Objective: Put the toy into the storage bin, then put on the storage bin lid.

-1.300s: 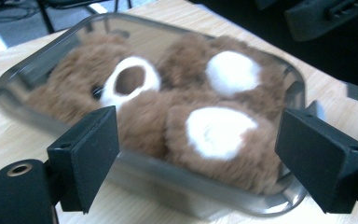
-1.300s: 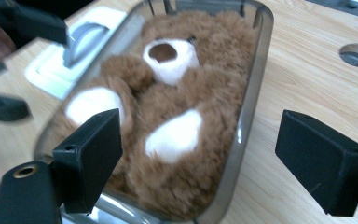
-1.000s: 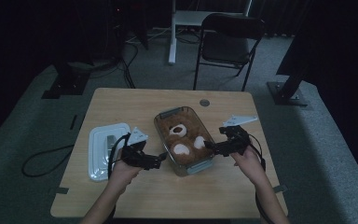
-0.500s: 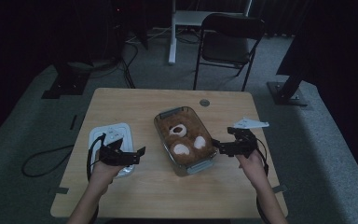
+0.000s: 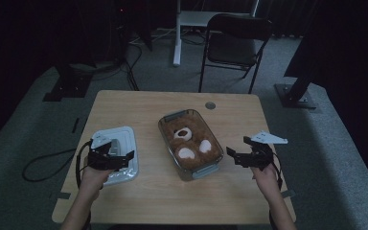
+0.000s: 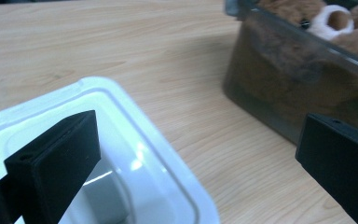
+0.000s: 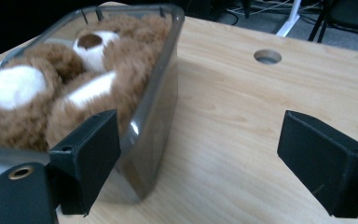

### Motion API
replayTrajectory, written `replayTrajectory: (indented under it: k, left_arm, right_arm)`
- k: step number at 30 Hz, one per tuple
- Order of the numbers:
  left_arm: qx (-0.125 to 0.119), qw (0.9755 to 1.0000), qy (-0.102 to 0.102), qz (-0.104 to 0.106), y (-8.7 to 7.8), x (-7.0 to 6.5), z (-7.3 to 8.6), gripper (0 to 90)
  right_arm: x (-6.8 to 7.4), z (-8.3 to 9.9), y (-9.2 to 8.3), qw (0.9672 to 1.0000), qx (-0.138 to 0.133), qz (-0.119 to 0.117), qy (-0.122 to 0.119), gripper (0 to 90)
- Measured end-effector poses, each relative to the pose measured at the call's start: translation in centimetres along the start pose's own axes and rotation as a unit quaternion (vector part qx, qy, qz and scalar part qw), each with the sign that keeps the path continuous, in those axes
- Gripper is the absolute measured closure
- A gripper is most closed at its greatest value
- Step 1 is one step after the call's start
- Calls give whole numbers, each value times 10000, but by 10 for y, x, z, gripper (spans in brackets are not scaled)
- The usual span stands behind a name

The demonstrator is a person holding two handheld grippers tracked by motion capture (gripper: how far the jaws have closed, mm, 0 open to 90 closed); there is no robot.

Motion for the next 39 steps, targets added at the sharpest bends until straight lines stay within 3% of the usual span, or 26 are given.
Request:
replayTrajectory:
  k: [8, 15, 19, 30, 39]
  left_arm:
    - [27, 9997, -229, -98, -1, 17, 12, 8]
    - [140, 9993, -244, -251, -1, 23, 23, 8]
    - [200, 9989, -265, -321, 0, 26, 28, 8]
    - [246, 9982, -424, -354, 3, 30, 38, 8]
    - [338, 9973, -546, -346, 7, 34, 47, 8]
  right_arm:
    - [-18, 33, -2, 9997, 105, 186, -73, 124]
    - [-40, 62, -12, 9990, -23, 413, 182, 124]
    - [-51, 77, -17, 9976, 62, 618, 294, 125]
    - [-60, 106, -19, 9964, 126, 627, 564, 125]
    - [-67, 123, -13, 9945, 243, 794, 640, 128]
Point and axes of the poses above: each handheld gripper's, and its own axes: y roughly forward along the jaws, z roughly out of its underside, x roughly to its left, the point moved 6 cm from there along y, roughly forward along the jaws, and after that the axes turned 5 degrees about y, right-handed, at the moved point
